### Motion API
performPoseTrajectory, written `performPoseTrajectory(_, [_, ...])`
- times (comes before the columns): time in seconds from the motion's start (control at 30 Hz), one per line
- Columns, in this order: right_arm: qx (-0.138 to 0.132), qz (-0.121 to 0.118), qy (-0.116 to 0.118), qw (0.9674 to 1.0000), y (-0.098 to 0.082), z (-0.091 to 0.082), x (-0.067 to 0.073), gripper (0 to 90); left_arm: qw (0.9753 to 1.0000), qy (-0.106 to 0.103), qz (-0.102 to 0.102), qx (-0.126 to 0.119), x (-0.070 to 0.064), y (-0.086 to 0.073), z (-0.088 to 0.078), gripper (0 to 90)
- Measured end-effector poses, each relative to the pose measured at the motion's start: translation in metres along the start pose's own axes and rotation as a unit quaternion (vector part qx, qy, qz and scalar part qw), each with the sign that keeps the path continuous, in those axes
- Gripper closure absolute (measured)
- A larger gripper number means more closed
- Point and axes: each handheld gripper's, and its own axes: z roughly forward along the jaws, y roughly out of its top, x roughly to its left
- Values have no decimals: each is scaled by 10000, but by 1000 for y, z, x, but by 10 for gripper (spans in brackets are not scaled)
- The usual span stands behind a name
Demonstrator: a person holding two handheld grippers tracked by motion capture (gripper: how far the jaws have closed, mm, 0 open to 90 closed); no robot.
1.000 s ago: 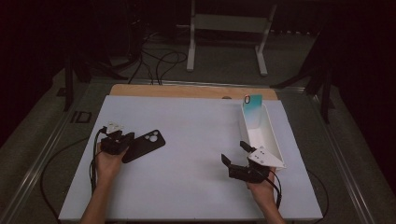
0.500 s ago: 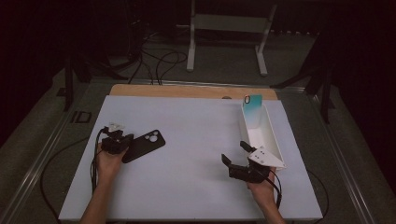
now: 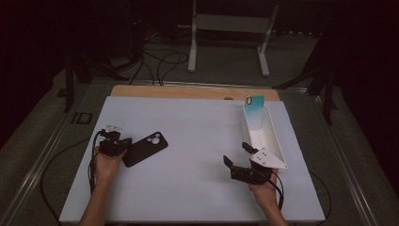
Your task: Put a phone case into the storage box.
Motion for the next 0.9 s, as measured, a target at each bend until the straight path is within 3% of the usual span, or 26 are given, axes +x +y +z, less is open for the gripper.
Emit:
performPoseTrajectory(0.2, [13, -14, -1, 10000, 0, 0, 0, 140, 9997, -237, 77, -63, -14, -13, -7, 896])
performPoseTrajectory(0.37, [7, -14, 10, 10000, 0, 0, 1, 140, 9991, -310, 280, -27, -29, -24, -10, 894])
performPoseTrajectory(0.63, [26, 6, 78, 10000, 1, 1, 1, 145, 9990, -343, 256, -104, -30, -26, -10, 890])
performPoseTrajectory(0.77, [29, 38, 171, 9998, 1, 0, -1, 144, 9986, -176, 352, -349, -34, -27, -13, 865])
performPoseTrajectory(0.9, [-15, 24, 148, 9999, 1, -1, -3, 143, 9946, -199, 496, -893, -39, -26, -28, 796])
